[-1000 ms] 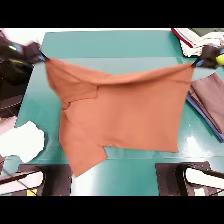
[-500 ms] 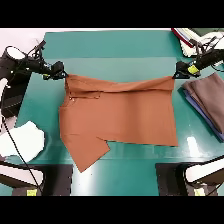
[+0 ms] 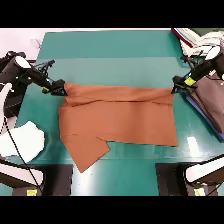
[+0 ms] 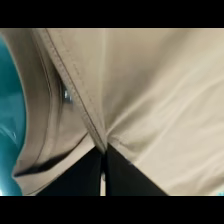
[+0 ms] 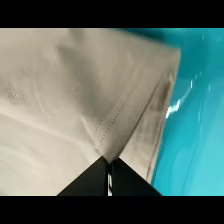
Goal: Fold the shirts.
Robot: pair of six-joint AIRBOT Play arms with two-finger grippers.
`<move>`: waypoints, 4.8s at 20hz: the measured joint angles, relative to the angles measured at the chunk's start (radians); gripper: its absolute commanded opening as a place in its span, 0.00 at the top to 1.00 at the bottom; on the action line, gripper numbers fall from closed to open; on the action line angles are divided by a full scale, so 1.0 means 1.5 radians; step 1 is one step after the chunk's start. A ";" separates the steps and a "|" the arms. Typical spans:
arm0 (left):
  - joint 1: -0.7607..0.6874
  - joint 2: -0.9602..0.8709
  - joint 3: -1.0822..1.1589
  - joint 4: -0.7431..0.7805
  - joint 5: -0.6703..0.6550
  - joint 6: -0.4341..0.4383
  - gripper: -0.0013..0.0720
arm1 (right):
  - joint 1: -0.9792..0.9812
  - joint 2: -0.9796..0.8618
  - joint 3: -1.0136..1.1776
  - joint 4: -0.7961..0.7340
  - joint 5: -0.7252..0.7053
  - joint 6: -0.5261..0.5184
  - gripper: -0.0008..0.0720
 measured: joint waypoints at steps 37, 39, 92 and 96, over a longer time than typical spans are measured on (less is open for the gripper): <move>-0.001 0.522 -0.719 -0.082 0.134 -0.047 0.96 | -0.039 0.373 -0.153 -0.001 0.037 -0.010 0.35; -0.001 0.523 -0.703 -0.085 0.120 -0.038 0.96 | -0.096 0.406 -0.262 -0.004 0.037 -0.015 0.24; -0.001 0.223 -0.182 -0.054 0.113 -0.022 0.95 | -0.158 0.204 -0.285 0.158 -0.107 -0.092 0.18; -0.032 0.217 -0.172 -0.081 0.112 -0.021 0.95 | -0.216 0.162 -0.359 0.194 -0.114 -0.137 0.17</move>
